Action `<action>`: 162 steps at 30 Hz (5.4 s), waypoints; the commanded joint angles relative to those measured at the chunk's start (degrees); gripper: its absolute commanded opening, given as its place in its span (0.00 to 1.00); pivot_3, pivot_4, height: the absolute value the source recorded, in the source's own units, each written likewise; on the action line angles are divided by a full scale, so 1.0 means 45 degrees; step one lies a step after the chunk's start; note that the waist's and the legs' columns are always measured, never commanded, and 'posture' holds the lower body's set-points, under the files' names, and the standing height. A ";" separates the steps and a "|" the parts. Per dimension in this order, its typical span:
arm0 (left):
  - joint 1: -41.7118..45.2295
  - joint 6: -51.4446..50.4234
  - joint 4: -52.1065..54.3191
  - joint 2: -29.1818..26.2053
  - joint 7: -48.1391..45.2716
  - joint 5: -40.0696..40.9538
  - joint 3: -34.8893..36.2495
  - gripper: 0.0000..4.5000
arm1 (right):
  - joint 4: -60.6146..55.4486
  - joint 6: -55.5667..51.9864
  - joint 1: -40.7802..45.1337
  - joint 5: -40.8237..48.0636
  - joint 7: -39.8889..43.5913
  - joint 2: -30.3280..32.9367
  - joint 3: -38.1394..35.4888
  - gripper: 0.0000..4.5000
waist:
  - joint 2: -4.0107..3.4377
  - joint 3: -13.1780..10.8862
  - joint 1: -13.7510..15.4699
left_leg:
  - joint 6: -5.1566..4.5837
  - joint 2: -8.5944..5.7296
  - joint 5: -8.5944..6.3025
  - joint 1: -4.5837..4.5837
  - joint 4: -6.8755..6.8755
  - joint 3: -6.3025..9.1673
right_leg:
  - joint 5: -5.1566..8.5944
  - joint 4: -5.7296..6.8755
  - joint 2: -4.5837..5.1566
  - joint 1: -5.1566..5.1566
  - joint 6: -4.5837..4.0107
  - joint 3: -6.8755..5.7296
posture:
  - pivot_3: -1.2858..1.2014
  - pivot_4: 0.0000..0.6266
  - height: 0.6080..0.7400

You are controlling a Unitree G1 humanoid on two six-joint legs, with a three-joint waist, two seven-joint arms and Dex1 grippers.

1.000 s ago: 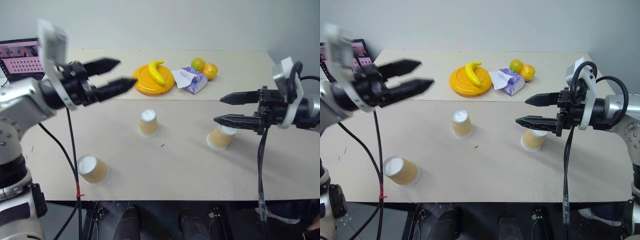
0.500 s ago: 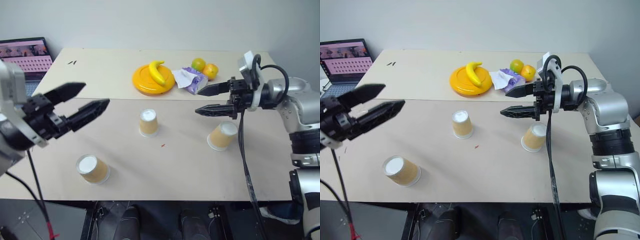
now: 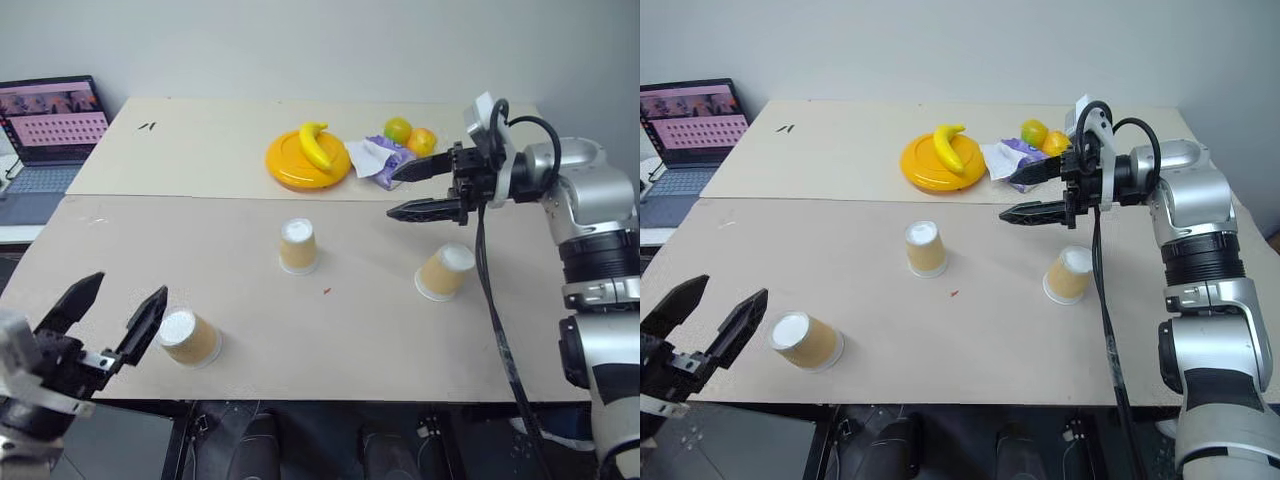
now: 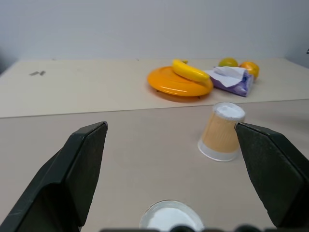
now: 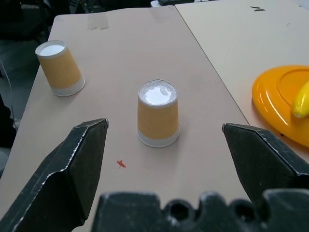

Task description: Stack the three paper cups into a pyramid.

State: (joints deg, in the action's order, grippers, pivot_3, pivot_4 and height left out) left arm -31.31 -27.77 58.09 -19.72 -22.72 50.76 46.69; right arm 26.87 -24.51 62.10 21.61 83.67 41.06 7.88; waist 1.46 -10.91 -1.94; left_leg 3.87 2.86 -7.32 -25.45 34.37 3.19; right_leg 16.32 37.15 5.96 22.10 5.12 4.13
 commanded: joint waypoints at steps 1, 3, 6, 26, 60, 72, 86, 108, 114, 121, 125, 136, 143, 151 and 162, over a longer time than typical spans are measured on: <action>-0.0449 0.1609 0.0422 0.0621 -0.0238 -0.1560 -0.0921 1.00 | 0.0022 0.0270 0.0410 -0.0134 0.0074 -0.0009 -0.0373 0.99 | 0.0001 0.0001 -0.0028 | 0.0001 0.0000 -0.0001 -0.0011 0.0033 -0.0003 | -0.0001 -0.0006 0.0000 -0.0009 0.0001 0.0003 | 0.52 0.24 0.94; -0.0721 0.2214 0.0336 0.1048 -0.0254 -0.2252 -0.1369 1.00 | 0.0115 0.0279 0.0508 -0.0216 0.0069 -0.0079 -0.0380 0.99 | 0.0001 0.0001 -0.0083 | -0.0002 -0.0001 -0.0005 -0.0025 0.0071 -0.0009 | -0.0004 -0.0011 0.0002 -0.0013 0.0005 0.0012 | 0.52 0.24 0.94; -0.1243 0.3035 0.0186 0.1632 -0.0397 -0.3255 -0.2219 1.00 | 0.0178 0.0286 0.0601 -0.0306 0.0059 -0.0133 -0.0402 0.99 | 0.0001 0.0001 -0.0120 | -0.0003 0.0001 -0.0005 -0.0027 0.0076 -0.0007 | -0.0009 -0.0005 0.0001 -0.0009 0.0008 0.0012 | 0.52 0.24 0.94; -0.2337 0.5749 -0.1963 0.3455 0.0106 -0.6129 -0.5509 1.00 | -0.0327 -0.0212 0.0854 -0.0554 0.0517 0.0323 -0.0294 0.99 | 0.0001 0.0001 -0.0144 | -0.0018 0.0001 -0.0016 -0.0043 0.0077 -0.0009 | -0.0005 -0.0007 0.0002 0.0012 0.0012 0.0014 | 0.52 0.24 0.94; -0.0408 0.4706 -0.2692 0.3049 0.2225 -0.7295 -0.7440 0.46 | -0.1366 -0.0995 0.0672 -0.0518 0.0304 0.1152 -0.0671 1.00 | -0.0001 0.0001 -0.0146 | -0.0021 -0.0001 -0.0020 -0.0058 0.0074 -0.0005 | -0.0005 -0.0005 0.0002 0.0021 0.0018 0.0011 | 0.52 0.24 0.94; -0.0634 0.4941 -0.2811 0.2985 0.2323 -0.7318 -0.7520 0.68 | -0.1486 -0.1129 0.0611 -0.0521 -0.0107 0.0986 -0.0642 1.00 | -0.0002 0.0001 -0.0123 | -0.0021 -0.0001 -0.0020 -0.0057 0.0074 -0.0005 | -0.0004 -0.0006 0.0002 0.0019 0.0018 0.0011 | 0.52 0.24 0.94; -0.0181 0.5101 -0.2958 0.2916 0.2064 -0.6928 -0.7638 0.92 | -0.2008 -0.1547 0.0303 -0.0364 -0.0223 0.1191 -0.0756 1.00 | -0.0002 0.0001 -0.0116 | -0.0020 -0.0001 -0.0020 -0.0060 0.0074 -0.0004 | -0.0005 -0.0006 0.0002 0.0020 0.0018 0.0010 | 0.52 0.24 0.94; 0.0696 0.5360 -0.4627 0.2498 0.1512 -0.6976 -0.7663 0.92 | -0.2833 -0.2155 -0.0102 -0.0229 -0.0704 0.1509 -0.1055 1.00 | -0.0003 0.0001 -0.0097 | -0.0021 -0.0002 -0.0020 -0.0061 0.0074 -0.0001 | -0.0005 -0.0005 0.0002 0.0020 0.0020 0.0008 | 0.52 0.24 0.94; 0.1283 0.5373 -0.5069 0.2233 0.1338 -0.6799 -0.7507 0.79 | -0.3003 -0.2239 -0.0291 -0.0217 -0.0746 0.1653 -0.1204 1.00 | -0.0003 0.0001 -0.0095 | -0.0021 -0.0002 -0.0020 -0.0061 0.0073 -0.0001 | -0.0006 -0.0005 0.0002 0.0020 0.0021 0.0008 | 0.52 0.24 0.94; 0.1369 0.5249 -0.5146 0.2124 0.1305 -0.6880 -0.7599 0.60 | -0.3182 -0.2247 -0.0550 -0.0170 -0.0783 0.1755 -0.1379 1.00 | -0.0003 0.0001 -0.0099 | -0.0021 -0.0002 -0.0019 -0.0060 0.0073 -0.0002 | -0.0007 -0.0005 0.0002 0.0020 0.0023 0.0009 | 0.52 0.24 0.94; 0.1797 0.4729 -0.4648 0.1464 0.0991 -0.6887 -0.7814 0.60 | -0.3261 -0.2257 -0.0729 -0.0151 -0.0821 0.1765 -0.1501 1.00 | -0.0003 0.0002 -0.0096 | -0.0021 -0.0002 -0.0019 -0.0060 0.0073 -0.0001 | -0.0007 -0.0003 0.0002 0.0019 0.0022 0.0009 | 0.52 0.24 0.94; 0.6136 0.1063 -0.4792 -0.2909 -0.2570 -0.4434 -0.8777 0.60 | -0.5428 -0.3262 -0.2567 0.0825 -0.1993 0.2042 -0.2609 1.00 | -0.0005 0.0001 0.0064 | -0.0021 -0.0003 -0.0018 -0.0063 0.0069 0.0008 | -0.0010 0.0001 0.0001 0.0016 0.0030 0.0003 | 0.52 0.24 0.94; 1.1291 -0.0528 -0.8054 -0.3678 -0.5700 -0.3892 -1.1015 0.60 | -0.9150 -0.5058 -0.5463 0.2438 -0.4083 0.2127 -0.4684 1.00 | -0.0008 0.0002 0.0275 | -0.0024 -0.0005 -0.0016 -0.0061 0.0080 0.0020 | -0.0013 0.0016 -0.0004 0.0011 0.0041 -0.0007 | 0.52 0.24 0.94; 1.3959 0.0338 -1.1338 -0.2393 -0.8272 -0.4814 -1.3084 0.60 | -1.2741 -0.7377 -0.7600 0.4708 -0.6357 0.2371 -0.6881 1.00 | -0.0008 0.0002 0.0172 | -0.0032 -0.0008 -0.0018 -0.0078 0.0076 0.0028 | -0.0012 0.0011 -0.0005 0.0012 0.0047 -0.0011 | 0.52 0.24 0.94; 1.4873 0.2272 -1.3999 -0.1177 -0.9838 -0.6370 -1.3912 0.60 | -1.4879 -0.8949 -0.8698 0.7820 -0.9192 0.2482 -0.8710 1.00 | -0.0007 0.0003 0.0254 | -0.0034 -0.0008 -0.0017 -0.0085 0.0094 0.0034 | -0.0016 0.0007 -0.0005 0.0003 0.0053 -0.0011 | 0.52 0.24 0.94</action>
State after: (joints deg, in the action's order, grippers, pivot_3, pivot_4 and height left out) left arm 34.47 -19.59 -4.98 -25.78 -65.98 22.88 -15.42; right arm -38.36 -64.43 23.07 54.67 44.22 51.18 -28.47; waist 1.43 -10.90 -0.80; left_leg 3.71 2.82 -7.39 -25.83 34.78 3.34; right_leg 16.25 37.18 5.94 22.12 5.35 4.08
